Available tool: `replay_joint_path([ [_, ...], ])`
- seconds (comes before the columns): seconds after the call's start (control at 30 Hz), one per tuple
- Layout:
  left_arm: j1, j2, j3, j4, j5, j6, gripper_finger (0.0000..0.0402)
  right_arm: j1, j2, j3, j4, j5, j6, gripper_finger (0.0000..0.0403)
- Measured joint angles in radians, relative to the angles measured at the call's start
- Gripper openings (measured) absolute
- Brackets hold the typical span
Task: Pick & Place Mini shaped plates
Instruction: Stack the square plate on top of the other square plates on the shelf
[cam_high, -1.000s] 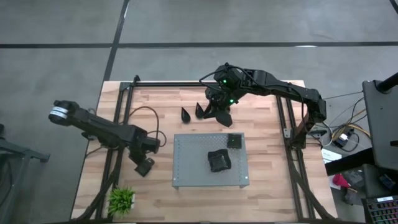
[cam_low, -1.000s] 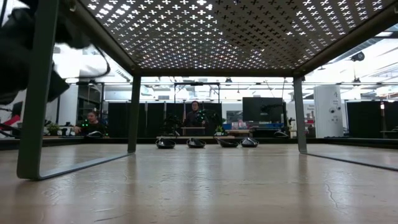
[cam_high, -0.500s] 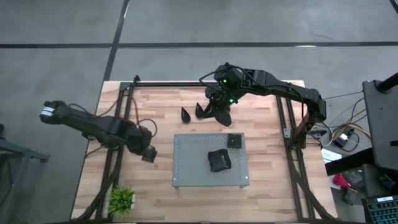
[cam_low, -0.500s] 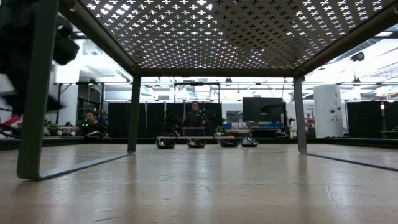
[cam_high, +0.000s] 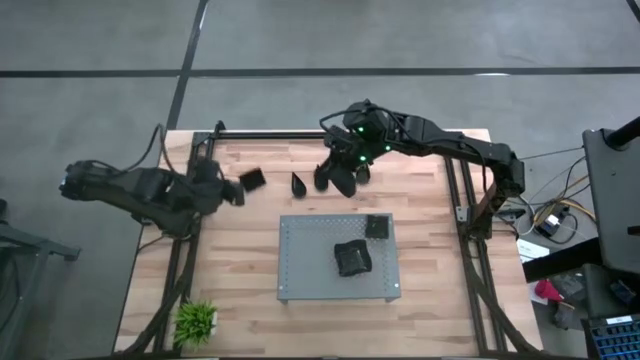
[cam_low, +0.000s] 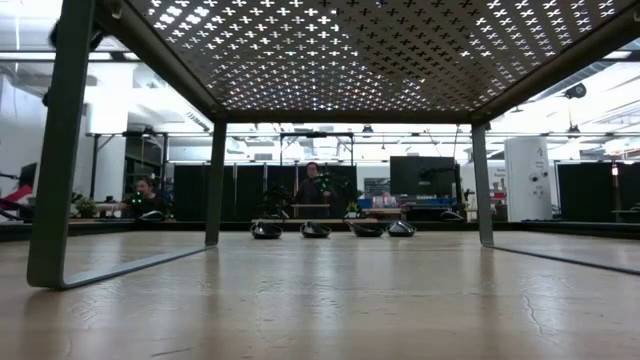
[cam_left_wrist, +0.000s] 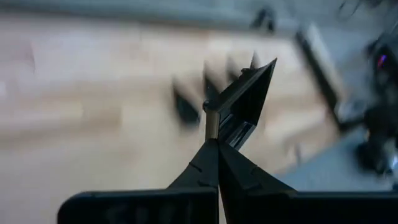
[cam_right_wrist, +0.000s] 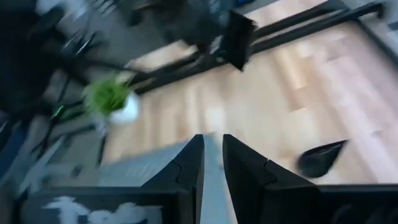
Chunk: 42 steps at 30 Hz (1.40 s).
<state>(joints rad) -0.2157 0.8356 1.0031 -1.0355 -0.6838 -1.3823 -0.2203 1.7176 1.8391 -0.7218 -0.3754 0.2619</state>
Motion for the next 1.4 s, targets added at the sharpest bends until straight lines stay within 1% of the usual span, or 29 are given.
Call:
replay_joint_path([
  [0.1,0.0,0.022,0.044,0.066,-0.126,0.097,0.0,0.0,0.001,-0.018,0.083,0.123,0.079,0.0056],
  [0.13,0.0,0.031,0.056,0.104,-0.155,0.14,0.0,0.0,0.001,-0.023,0.117,0.161,0.091,0.0057],
  [0.2,0.0,0.051,0.078,0.184,-0.194,0.225,0.0,0.0,0.001,-0.031,0.182,0.203,0.087,0.0063],
  [0.3,0.007,0.083,0.105,0.273,-0.209,0.335,0.0,0.0,0.001,-0.038,0.23,0.272,0.078,0.0086],
  [0.4,0.012,0.116,0.133,0.306,-0.209,0.385,0.0,0.0,0.001,-0.038,0.253,0.289,0.068,0.0117],
  [0.5,0.019,0.15,0.16,0.316,-0.209,0.421,0.0,0.006,0.001,-0.045,0.27,0.295,-0.001,0.0144],
  [0.57,0.026,0.17,0.175,0.331,-0.208,0.436,0.0,0.02,0.001,-0.048,0.273,0.303,-0.065,0.0155],
  [0.63,0.034,0.19,0.187,0.346,-0.208,0.457,0.0,0.039,0.001,-0.049,0.291,0.338,-0.108,0.016],
  [0.8,0.046,0.226,0.222,0.375,-0.207,0.501,0.0,0.077,0.001,-0.05,0.309,0.471,-0.165,0.0155],
  [0.93,0.052,0.243,0.245,0.386,-0.204,0.523,0.0,0.086,0.0,-0.05,0.329,0.538,-0.159,0.0142],
  [1.13,0.053,0.264,0.276,0.397,-0.196,0.564,0.0,0.088,0.0,-0.057,0.367,0.536,-0.156,0.0125],
  [1.4,0.057,0.287,0.289,0.434,-0.169,0.59,0.0,0.094,0.0,-0.06,0.367,0.533,-0.157,0.0115],
])
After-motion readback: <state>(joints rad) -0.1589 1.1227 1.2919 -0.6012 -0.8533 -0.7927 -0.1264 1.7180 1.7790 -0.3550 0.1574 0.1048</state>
